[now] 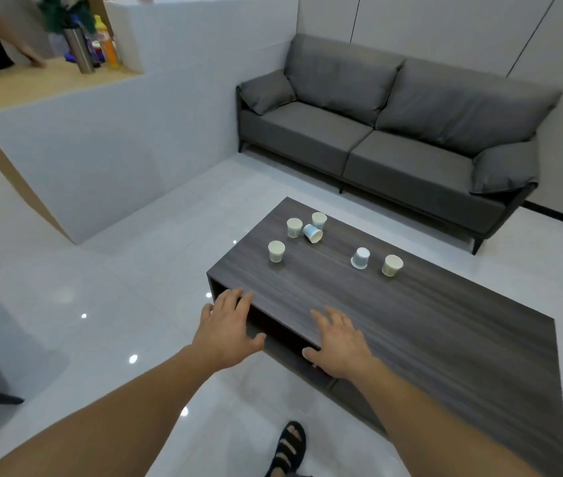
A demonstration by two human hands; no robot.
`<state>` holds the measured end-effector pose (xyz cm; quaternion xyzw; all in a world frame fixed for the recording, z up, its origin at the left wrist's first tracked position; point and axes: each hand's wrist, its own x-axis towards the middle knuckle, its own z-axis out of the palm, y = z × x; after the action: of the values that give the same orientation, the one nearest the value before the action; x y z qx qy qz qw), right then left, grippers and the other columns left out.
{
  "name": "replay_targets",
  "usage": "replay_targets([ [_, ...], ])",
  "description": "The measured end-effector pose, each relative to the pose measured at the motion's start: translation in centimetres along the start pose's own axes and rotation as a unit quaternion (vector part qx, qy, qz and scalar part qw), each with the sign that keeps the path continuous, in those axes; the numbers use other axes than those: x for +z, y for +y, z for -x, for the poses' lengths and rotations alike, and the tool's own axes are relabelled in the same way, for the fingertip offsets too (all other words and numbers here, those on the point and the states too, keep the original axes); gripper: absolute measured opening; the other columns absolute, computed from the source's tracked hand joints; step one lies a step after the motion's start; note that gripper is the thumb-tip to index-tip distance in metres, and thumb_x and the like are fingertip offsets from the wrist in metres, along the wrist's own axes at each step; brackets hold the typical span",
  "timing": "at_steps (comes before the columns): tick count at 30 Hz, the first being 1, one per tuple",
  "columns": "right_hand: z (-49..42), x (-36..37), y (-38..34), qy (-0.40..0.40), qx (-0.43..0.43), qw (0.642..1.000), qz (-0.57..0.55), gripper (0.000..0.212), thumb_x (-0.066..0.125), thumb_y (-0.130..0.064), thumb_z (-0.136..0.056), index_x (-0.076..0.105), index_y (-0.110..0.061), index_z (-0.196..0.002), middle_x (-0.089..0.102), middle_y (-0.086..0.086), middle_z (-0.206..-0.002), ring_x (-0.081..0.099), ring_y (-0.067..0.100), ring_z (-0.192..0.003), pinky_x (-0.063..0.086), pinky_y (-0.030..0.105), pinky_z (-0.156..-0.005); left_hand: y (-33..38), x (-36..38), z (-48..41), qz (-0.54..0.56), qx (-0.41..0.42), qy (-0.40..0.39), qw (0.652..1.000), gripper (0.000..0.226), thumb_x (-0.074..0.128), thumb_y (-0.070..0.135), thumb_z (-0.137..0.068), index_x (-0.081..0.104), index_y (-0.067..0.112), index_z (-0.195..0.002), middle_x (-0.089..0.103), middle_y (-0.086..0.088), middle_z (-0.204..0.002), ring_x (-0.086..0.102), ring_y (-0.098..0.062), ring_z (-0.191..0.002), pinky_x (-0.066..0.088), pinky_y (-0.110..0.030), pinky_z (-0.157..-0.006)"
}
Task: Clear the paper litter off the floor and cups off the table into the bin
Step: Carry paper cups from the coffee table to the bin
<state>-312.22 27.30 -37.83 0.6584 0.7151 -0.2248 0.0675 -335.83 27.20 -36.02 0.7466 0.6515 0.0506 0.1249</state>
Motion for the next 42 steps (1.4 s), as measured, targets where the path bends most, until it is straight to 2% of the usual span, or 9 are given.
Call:
replay_targets([
  [6,-11.2,-4.6,-1.3,-0.006,-0.032,0.999,0.004,0.088,0.058,-0.055,-0.085,0.011,-0.031,-0.155,0.004,0.000,-0.163,0.006,0.022,-0.149,0.024,0.052,-0.114,-2.6,-2.2,-9.8,-0.013,-0.036,-0.012,0.999,0.085,0.052,0.061,-0.082,0.016,0.024,-0.149,0.017,0.000,-0.156,0.013,-0.020,-0.144,0.018,-0.045,-0.116],
  [13,-21.1,-7.6,-2.6,-0.033,-0.010,0.999,-0.001,0.087,0.059,-0.054,-0.086,0.010,-0.031,-0.155,0.004,0.000,-0.163,0.006,0.024,-0.149,0.025,0.053,-0.115,-6.2,-2.1,-19.4,-0.002,-0.038,-0.045,0.998,0.089,0.054,0.062,-0.080,0.015,0.024,-0.150,0.018,0.000,-0.156,0.015,-0.021,-0.143,0.019,-0.045,-0.115],
  [19,-30.4,-7.8,-4.9,-0.042,0.037,0.998,-0.013,0.085,0.057,-0.053,-0.087,0.012,-0.030,-0.154,0.006,0.002,-0.163,0.010,0.025,-0.148,0.028,0.049,-0.114,-11.0,-0.8,-30.0,0.001,0.004,-0.106,0.994,0.092,0.056,0.060,-0.078,0.012,0.023,-0.150,0.015,-0.001,-0.156,0.014,-0.022,-0.143,0.019,-0.044,-0.115],
  [23,-36.2,-7.3,-6.4,-0.077,0.089,0.992,-0.040,0.087,0.058,-0.053,-0.087,0.011,-0.028,-0.155,0.005,0.000,-0.163,0.011,0.025,-0.148,0.027,0.048,-0.115,-14.1,-0.2,-37.5,0.006,0.046,-0.147,0.988,0.095,0.057,0.059,-0.077,0.011,0.021,-0.151,0.013,-0.002,-0.157,0.012,-0.022,-0.144,0.019,-0.043,-0.115],
  [32,-48.8,-2.5,-6.1,-0.111,0.164,0.976,-0.088,0.087,0.064,-0.047,-0.085,0.013,-0.028,-0.154,0.010,0.001,-0.160,0.024,0.029,-0.140,0.038,0.046,-0.107,-19.3,6.3,-47.6,0.009,0.104,-0.226,0.969,0.097,0.058,0.059,-0.076,0.010,0.021,-0.151,0.015,0.000,-0.156,0.014,-0.018,-0.143,0.021,-0.040,-0.116],
  [39,-56.4,4.3,-4.0,-0.137,0.147,0.978,-0.056,0.094,0.071,-0.036,-0.084,0.008,-0.030,-0.154,-0.001,0.004,-0.161,0.025,0.034,-0.139,0.042,0.047,-0.103,-20.6,14.4,-50.7,0.052,0.094,-0.251,0.962,0.097,0.061,0.060,-0.076,0.011,0.021,-0.151,0.021,0.001,-0.155,0.020,-0.017,-0.142,0.025,-0.037,-0.115],
  [42,-58.1,6.3,-3.2,-0.133,0.136,0.980,-0.062,0.088,0.068,-0.030,-0.085,0.013,-0.028,-0.153,0.010,0.004,-0.159,0.030,0.031,-0.136,0.041,0.044,-0.103,-20.6,17.2,-51.7,0.072,0.082,-0.258,0.960,0.099,0.062,0.060,-0.076,0.010,0.023,-0.151,0.023,0.002,-0.154,0.022,-0.017,-0.141,0.025,-0.035,-0.115],
])
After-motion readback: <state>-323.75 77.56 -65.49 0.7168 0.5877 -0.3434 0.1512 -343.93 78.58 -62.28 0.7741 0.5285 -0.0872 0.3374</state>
